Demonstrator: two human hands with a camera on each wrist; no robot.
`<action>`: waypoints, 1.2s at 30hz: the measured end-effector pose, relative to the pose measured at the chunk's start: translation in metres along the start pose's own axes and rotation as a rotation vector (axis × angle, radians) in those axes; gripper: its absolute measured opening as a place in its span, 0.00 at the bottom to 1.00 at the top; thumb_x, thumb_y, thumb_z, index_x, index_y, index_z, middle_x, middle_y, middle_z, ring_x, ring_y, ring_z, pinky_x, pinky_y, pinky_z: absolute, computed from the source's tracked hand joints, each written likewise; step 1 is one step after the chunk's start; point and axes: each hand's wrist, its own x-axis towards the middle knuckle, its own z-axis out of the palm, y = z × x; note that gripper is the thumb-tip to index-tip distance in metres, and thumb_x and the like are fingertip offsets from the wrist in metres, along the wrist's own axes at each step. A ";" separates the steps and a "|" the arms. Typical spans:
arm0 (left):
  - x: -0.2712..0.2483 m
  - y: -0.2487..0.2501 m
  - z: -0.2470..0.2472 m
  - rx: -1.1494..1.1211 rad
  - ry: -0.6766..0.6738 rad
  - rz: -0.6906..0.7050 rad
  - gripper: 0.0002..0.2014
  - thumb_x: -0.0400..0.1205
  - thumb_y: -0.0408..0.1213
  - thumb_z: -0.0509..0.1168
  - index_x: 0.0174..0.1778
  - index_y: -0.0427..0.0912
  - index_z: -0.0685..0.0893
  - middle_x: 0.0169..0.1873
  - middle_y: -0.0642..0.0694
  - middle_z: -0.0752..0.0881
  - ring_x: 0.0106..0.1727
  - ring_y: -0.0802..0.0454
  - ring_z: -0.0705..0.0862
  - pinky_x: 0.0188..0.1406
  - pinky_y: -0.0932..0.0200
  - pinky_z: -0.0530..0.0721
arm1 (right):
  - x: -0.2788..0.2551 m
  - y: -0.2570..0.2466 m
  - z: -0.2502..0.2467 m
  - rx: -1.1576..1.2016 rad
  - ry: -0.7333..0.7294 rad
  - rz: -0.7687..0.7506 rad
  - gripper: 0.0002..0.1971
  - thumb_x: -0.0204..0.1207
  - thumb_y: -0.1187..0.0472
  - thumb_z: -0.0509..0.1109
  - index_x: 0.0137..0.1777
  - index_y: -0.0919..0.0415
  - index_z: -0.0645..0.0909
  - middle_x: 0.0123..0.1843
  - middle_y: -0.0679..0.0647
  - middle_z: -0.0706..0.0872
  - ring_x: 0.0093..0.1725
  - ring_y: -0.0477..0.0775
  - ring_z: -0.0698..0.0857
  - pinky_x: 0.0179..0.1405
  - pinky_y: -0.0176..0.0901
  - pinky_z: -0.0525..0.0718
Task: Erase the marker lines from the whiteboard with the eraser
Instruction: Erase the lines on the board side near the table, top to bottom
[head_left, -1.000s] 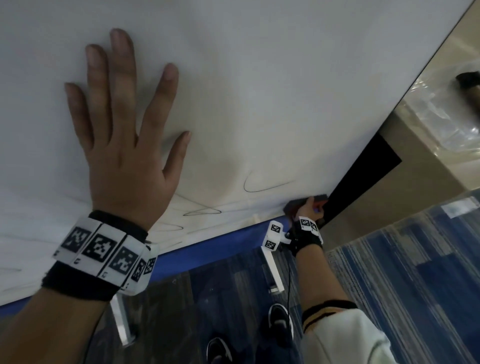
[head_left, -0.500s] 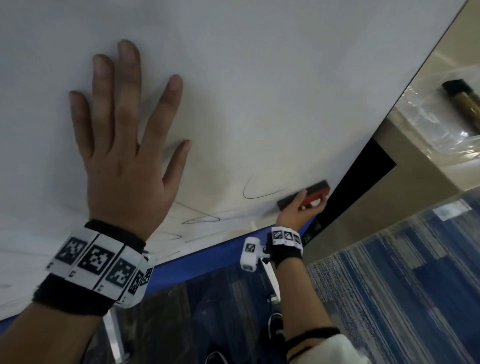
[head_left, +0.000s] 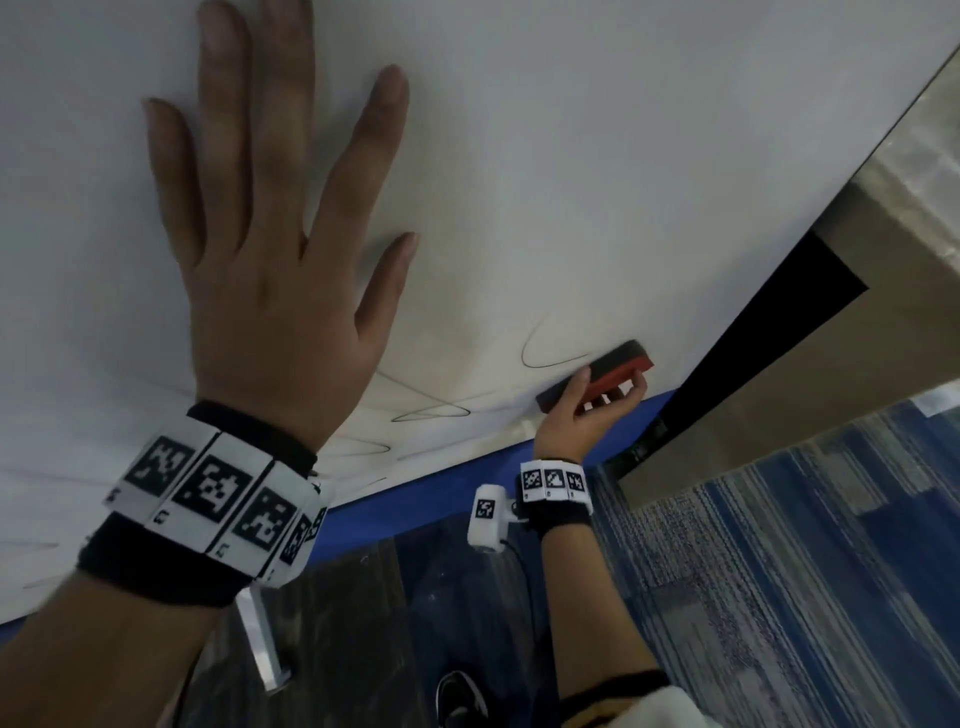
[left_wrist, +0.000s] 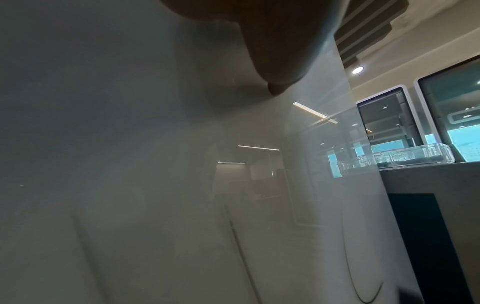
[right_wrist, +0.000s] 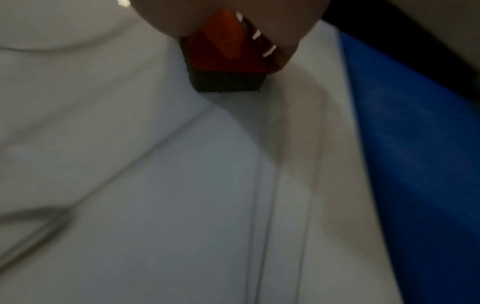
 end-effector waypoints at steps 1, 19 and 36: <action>0.000 0.000 0.000 0.000 0.003 -0.002 0.28 0.91 0.50 0.61 0.87 0.46 0.64 0.82 0.25 0.66 0.83 0.24 0.64 0.81 0.24 0.59 | 0.008 0.006 -0.002 0.002 0.055 0.088 0.28 0.88 0.60 0.66 0.84 0.52 0.59 0.78 0.64 0.75 0.66 0.58 0.81 0.61 0.43 0.84; -0.002 -0.003 -0.001 0.065 0.029 0.046 0.31 0.90 0.51 0.63 0.88 0.48 0.63 0.86 0.33 0.61 0.87 0.35 0.53 0.88 0.45 0.38 | 0.006 0.018 -0.009 -0.040 0.139 0.739 0.29 0.88 0.60 0.66 0.85 0.57 0.59 0.78 0.65 0.73 0.68 0.71 0.79 0.61 0.64 0.82; -0.030 -0.053 -0.036 -0.063 -0.108 -0.182 0.38 0.85 0.66 0.62 0.88 0.63 0.53 0.84 0.24 0.57 0.86 0.23 0.58 0.79 0.20 0.64 | -0.038 0.034 0.009 0.077 0.064 0.423 0.34 0.83 0.58 0.72 0.84 0.52 0.59 0.77 0.60 0.75 0.71 0.63 0.80 0.75 0.65 0.79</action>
